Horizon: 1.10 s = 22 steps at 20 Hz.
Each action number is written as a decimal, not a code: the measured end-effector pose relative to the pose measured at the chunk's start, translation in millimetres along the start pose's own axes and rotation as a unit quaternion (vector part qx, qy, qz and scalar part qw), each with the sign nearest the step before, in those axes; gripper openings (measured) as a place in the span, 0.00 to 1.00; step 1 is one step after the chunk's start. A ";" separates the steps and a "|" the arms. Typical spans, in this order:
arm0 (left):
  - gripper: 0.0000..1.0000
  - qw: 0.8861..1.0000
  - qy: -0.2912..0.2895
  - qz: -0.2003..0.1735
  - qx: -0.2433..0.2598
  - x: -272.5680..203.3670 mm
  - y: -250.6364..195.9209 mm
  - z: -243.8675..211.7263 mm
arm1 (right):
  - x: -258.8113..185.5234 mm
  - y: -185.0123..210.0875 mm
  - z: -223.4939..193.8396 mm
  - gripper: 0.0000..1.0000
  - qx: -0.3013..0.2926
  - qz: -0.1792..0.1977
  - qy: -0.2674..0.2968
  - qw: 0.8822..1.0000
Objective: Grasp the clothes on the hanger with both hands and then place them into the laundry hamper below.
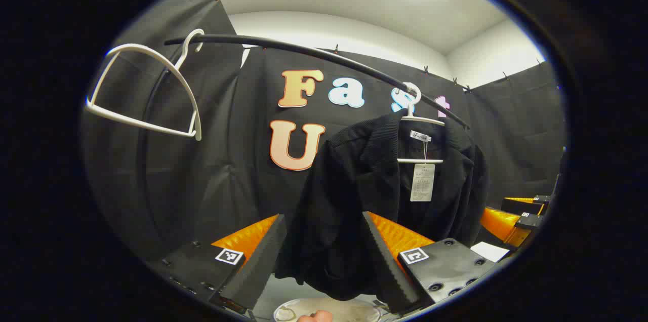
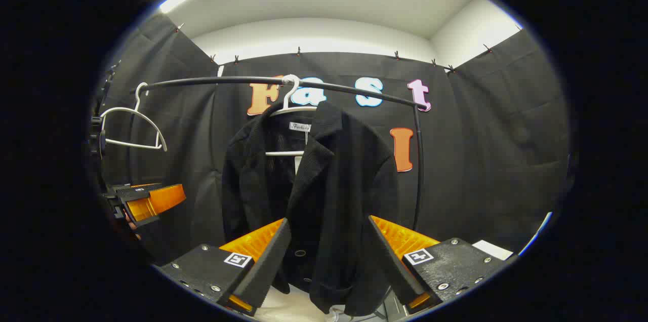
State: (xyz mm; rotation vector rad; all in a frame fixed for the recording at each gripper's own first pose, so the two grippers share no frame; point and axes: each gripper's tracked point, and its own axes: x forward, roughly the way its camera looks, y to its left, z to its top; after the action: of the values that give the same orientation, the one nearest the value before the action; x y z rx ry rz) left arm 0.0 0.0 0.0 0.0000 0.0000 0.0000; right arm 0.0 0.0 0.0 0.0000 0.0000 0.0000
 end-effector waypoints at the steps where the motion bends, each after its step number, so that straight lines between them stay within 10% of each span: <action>1: 0.96 1.000 0.001 0.000 -0.001 1.2 2.4 -1.2 | 0.3 1.1 -0.1 0.94 0.003 -0.001 0.001 1.000; 22: 1.00 1.000 -0.004 0.011 0.003 5.5 11.5 -5.4 | 5.9 8.7 -12.4 0.94 0.009 -0.001 0.016 1.000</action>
State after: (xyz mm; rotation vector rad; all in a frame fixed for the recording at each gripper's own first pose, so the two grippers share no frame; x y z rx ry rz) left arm 5.5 11.5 -5.4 0.0053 -0.0070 0.0223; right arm 5.9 8.7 -12.4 0.0178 0.0328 -0.0027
